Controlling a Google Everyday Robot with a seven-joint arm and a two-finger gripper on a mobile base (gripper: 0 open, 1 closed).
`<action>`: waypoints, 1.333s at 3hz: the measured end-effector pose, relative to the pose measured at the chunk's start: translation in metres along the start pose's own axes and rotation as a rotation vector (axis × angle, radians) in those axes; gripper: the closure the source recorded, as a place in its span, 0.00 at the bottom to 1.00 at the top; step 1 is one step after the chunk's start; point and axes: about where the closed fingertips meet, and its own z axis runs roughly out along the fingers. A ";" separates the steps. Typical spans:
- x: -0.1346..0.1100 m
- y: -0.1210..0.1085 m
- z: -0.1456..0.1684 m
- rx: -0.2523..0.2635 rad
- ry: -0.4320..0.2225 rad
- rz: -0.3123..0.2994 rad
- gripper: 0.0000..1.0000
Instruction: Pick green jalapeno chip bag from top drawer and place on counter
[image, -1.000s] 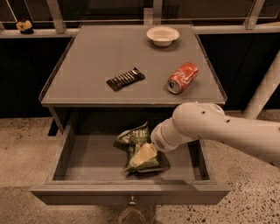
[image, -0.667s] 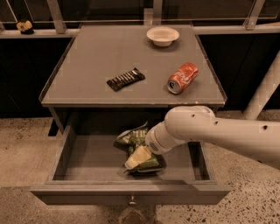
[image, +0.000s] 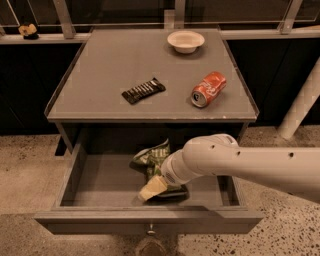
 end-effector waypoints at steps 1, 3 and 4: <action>0.000 0.000 0.000 0.000 0.000 0.000 0.00; 0.000 0.000 0.000 0.000 0.000 0.000 0.23; 0.000 0.000 0.000 0.000 0.000 0.000 0.46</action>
Offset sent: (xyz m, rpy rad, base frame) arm 0.0000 0.0000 0.0000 0.0002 -0.0003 -0.0001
